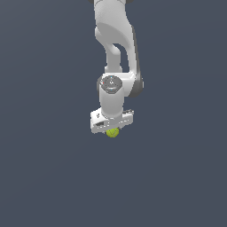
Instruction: Pick up the object and move it to a goal position.
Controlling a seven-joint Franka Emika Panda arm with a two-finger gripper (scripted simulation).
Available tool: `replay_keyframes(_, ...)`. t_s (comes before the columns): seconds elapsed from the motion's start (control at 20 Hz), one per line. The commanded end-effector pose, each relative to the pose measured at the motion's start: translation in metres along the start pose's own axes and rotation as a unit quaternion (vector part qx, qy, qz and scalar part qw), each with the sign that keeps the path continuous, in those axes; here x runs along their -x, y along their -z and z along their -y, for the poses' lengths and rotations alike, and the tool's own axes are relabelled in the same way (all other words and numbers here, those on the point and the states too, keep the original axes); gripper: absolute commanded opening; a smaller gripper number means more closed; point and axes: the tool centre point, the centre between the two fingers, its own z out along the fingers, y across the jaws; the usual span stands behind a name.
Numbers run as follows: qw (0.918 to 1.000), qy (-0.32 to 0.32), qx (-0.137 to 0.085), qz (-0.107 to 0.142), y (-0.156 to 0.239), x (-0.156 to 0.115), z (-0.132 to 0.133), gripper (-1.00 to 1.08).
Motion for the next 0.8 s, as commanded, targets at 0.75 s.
replay_keyframes(0.75,1.0000,0.001,0.000,0.000,0.047,-0.063,-0.093,-1.00)
